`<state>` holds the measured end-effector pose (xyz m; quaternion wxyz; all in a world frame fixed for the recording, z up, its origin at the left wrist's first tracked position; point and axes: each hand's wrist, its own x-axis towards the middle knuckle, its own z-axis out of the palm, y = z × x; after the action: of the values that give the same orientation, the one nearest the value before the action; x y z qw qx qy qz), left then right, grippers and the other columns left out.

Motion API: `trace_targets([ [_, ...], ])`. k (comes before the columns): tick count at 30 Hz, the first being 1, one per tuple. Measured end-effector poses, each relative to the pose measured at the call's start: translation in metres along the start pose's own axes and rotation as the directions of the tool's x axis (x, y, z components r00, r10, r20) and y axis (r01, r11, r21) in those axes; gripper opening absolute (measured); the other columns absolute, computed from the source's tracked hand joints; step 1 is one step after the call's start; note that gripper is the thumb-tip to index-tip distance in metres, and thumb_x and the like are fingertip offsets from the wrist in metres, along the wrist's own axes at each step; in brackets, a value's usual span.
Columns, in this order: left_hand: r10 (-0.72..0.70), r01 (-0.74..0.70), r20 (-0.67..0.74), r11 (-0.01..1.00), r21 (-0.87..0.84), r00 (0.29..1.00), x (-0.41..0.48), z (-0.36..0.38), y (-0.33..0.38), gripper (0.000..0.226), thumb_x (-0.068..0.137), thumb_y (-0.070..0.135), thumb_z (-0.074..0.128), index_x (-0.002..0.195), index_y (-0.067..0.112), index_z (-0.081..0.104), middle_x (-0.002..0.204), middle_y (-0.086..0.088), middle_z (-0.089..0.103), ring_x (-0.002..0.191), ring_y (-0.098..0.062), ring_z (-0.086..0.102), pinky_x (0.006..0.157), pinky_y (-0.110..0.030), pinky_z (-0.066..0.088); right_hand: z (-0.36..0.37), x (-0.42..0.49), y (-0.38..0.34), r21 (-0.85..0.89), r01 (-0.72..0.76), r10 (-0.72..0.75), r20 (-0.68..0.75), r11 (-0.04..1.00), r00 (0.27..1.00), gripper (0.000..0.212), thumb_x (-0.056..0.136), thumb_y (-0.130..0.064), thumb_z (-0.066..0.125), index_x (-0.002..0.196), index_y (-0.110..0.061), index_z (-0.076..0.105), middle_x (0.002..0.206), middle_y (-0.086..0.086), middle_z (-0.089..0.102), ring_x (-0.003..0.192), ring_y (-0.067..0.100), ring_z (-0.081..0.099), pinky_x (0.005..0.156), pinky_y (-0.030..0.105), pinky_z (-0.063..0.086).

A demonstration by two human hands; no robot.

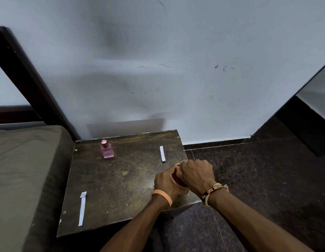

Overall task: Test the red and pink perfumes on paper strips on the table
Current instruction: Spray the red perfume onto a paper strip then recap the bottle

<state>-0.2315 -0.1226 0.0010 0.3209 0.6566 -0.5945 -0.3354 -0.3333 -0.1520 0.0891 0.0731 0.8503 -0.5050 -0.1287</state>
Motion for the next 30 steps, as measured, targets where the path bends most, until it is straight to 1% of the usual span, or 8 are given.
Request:
trace_targets([
  [6, 0.000, 0.000, 0.009, 1.000, 0.029, 1.000, 0.001, 0.000, 0.000, 0.077, 0.049, 0.059, 0.074, 0.120, 0.038, 0.053, 0.102, 0.014, 0.071, 0.093, -0.006, 0.065, 0.086, -0.022, 0.051, -0.007, 0.002, 0.027, -0.065, 0.157, -0.153, 0.055, 0.985, 0.987, 0.054, 0.097, -0.065, 0.026, 0.082, -0.018, 0.047, 0.059, -0.005, 0.038, 0.048, 0.017, 0.038, 0.045, 0.028, 0.024],
  [9, -0.023, 0.022, 0.021, 0.999, 0.033, 0.999, 0.002, 0.000, -0.001, 0.084, 0.049, 0.062, 0.075, 0.125, 0.034, 0.053, 0.108, 0.012, 0.070, 0.099, -0.007, 0.064, 0.092, -0.023, 0.049, 0.003, 0.002, 0.018, 0.025, -0.007, 0.006, 0.013, 1.000, 1.000, 0.055, 0.096, -0.065, 0.028, 0.082, -0.019, 0.055, 0.064, -0.004, 0.045, 0.055, 0.020, 0.045, 0.051, 0.027, 0.032],
  [12, -0.034, 0.034, 0.009, 0.998, 0.048, 0.999, 0.000, 0.000, -0.002, 0.082, 0.051, 0.062, 0.074, 0.124, 0.034, 0.054, 0.108, 0.011, 0.070, 0.099, -0.007, 0.064, 0.092, -0.022, 0.049, 0.006, -0.003, 0.007, 0.130, -0.136, 0.139, -0.018, 0.982, 0.990, 0.047, 0.098, -0.061, 0.031, 0.080, -0.020, 0.048, 0.071, -0.001, 0.048, 0.062, 0.021, 0.048, 0.057, 0.030, 0.039],
  [15, -0.025, 0.024, 0.019, 0.999, 0.040, 1.000, 0.000, -0.001, 0.001, 0.080, 0.052, 0.056, 0.077, 0.125, 0.035, 0.053, 0.107, 0.008, 0.071, 0.100, -0.012, 0.065, 0.092, -0.023, 0.049, 0.002, 0.001, 0.014, 0.063, 0.029, -0.023, -0.096, 0.998, 0.995, 0.047, 0.100, -0.056, 0.027, 0.084, -0.018, 0.049, 0.070, -0.001, 0.051, 0.059, 0.021, 0.050, 0.050, 0.029, 0.032],
  [18, -0.010, 0.010, 0.008, 1.000, 0.019, 1.000, -0.001, -0.004, 0.006, 0.073, 0.055, 0.050, 0.078, 0.122, 0.036, 0.055, 0.104, 0.005, 0.072, 0.098, -0.016, 0.066, 0.090, -0.026, 0.050, 0.007, 0.007, 0.020, -0.109, 0.272, -0.275, -0.012, 0.956, 0.961, 0.047, 0.102, -0.051, 0.025, 0.081, -0.018, 0.049, 0.065, -0.001, 0.053, 0.051, 0.020, 0.051, 0.045, 0.028, 0.027],
  [21, 0.000, 0.000, 0.023, 1.000, 0.013, 1.000, 0.000, -0.008, 0.009, 0.074, 0.056, 0.044, 0.082, 0.124, 0.034, 0.055, 0.107, 0.004, 0.071, 0.101, -0.016, 0.065, 0.093, -0.025, 0.048, 0.009, 0.005, 0.013, -0.167, 0.158, -0.170, -0.061, 0.973, 0.984, 0.046, 0.099, -0.053, 0.039, 0.066, -0.021, 0.042, 0.051, -0.004, 0.037, 0.039, 0.015, 0.031, 0.042, 0.025, 0.027],
  [26, 0.009, -0.009, 0.016, 1.000, -0.029, 1.000, -0.005, -0.010, 0.006, 0.071, 0.054, 0.045, 0.083, 0.120, 0.032, 0.058, 0.104, 0.005, 0.072, 0.098, -0.013, 0.066, 0.091, -0.024, 0.050, 0.005, 0.004, 0.013, 0.004, 0.138, -0.138, -0.063, 0.990, 0.988, 0.049, 0.102, -0.054, 0.023, 0.091, -0.018, 0.054, 0.080, 0.002, 0.065, 0.067, 0.025, 0.063, 0.053, 0.031, 0.032],
  [30, -0.006, 0.006, 0.024, 1.000, -0.013, 1.000, -0.002, -0.007, 0.005, 0.069, 0.049, 0.051, 0.082, 0.112, 0.034, 0.058, 0.098, 0.010, 0.072, 0.090, -0.007, 0.065, 0.084, -0.018, 0.049, 0.002, 0.001, 0.022, -0.036, 0.124, -0.126, -0.053, 0.992, 0.991, 0.054, 0.100, -0.060, 0.023, 0.091, -0.018, 0.056, 0.082, 0.003, 0.067, 0.069, 0.026, 0.065, 0.049, 0.028, 0.027],
])
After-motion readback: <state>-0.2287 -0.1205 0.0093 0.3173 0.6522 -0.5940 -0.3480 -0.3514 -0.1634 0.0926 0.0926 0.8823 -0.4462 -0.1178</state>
